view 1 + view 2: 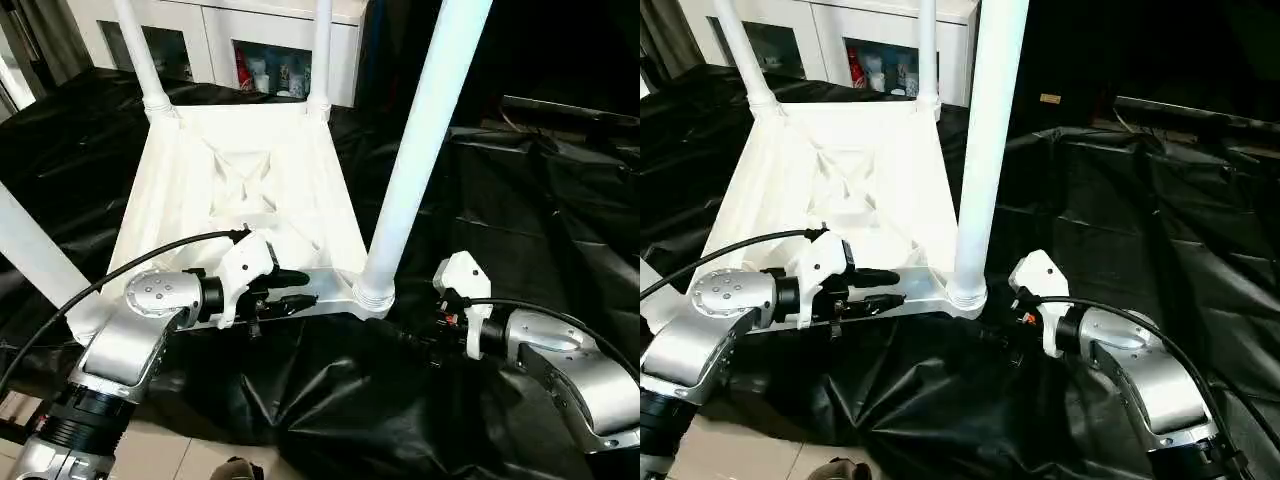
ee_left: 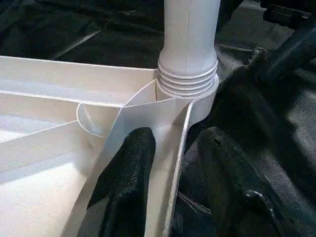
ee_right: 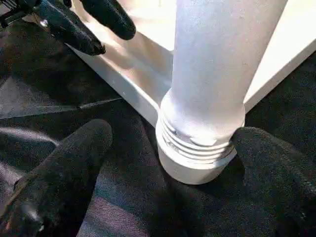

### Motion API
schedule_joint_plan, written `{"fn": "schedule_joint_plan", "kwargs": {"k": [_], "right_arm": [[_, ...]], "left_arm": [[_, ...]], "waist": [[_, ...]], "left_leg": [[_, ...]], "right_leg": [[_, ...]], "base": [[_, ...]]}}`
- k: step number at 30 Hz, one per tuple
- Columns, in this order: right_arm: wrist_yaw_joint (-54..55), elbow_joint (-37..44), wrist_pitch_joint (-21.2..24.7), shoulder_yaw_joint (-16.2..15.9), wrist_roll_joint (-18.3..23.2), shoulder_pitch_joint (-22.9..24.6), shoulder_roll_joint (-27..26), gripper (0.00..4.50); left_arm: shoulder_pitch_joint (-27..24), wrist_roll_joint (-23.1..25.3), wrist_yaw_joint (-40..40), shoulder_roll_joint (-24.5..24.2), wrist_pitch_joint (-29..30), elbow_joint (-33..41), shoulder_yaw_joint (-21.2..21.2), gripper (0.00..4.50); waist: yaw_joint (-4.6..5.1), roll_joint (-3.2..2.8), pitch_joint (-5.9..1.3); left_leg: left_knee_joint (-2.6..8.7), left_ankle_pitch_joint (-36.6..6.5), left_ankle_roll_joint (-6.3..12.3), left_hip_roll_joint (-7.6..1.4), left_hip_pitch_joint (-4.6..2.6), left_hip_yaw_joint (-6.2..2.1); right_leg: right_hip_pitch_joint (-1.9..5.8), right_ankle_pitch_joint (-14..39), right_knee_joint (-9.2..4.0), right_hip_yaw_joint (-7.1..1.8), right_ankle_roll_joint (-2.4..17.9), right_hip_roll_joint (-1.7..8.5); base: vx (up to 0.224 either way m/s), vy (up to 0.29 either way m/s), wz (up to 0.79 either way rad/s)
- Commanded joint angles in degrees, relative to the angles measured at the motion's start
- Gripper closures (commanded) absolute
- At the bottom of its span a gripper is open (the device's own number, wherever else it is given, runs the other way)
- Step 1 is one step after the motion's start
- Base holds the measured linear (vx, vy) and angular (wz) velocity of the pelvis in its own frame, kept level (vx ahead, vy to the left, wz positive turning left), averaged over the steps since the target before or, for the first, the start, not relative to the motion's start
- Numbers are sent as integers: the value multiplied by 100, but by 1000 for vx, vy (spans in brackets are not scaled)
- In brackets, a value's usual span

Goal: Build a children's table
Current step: Rotate leg to tighten

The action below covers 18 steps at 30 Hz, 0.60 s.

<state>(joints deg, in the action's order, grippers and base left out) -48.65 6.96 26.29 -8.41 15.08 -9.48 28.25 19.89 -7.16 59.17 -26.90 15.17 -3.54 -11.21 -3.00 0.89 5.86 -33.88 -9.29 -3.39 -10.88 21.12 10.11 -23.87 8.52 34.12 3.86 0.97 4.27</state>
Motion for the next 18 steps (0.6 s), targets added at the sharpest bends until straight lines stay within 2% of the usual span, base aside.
{"fn": "schedule_joint_plan", "kwargs": {"k": [1, 18], "right_arm": [[-23, 193, -28, -35, 19, -18, 37, 0], [-23, 193, -28, -35, 19, -18, 37, 0]], "left_arm": [[-22, -26, 13, -47, 49, 73, -50, 278], [-22, -26, 13, -47, 49, 73, -50, 278]], "waist": [[-4, -10, -419], [-5, -11, -417]], "left_leg": [[420, -2010, 90, -170, -75, -93], [422, -2001, 91, -171, -72, -94]], "right_leg": [[228, 2984, -561, -232, 557, 336], [228, 2982, -559, -231, 557, 333]], "base": [[0, 0, 0], [0, 0, 0]]}}
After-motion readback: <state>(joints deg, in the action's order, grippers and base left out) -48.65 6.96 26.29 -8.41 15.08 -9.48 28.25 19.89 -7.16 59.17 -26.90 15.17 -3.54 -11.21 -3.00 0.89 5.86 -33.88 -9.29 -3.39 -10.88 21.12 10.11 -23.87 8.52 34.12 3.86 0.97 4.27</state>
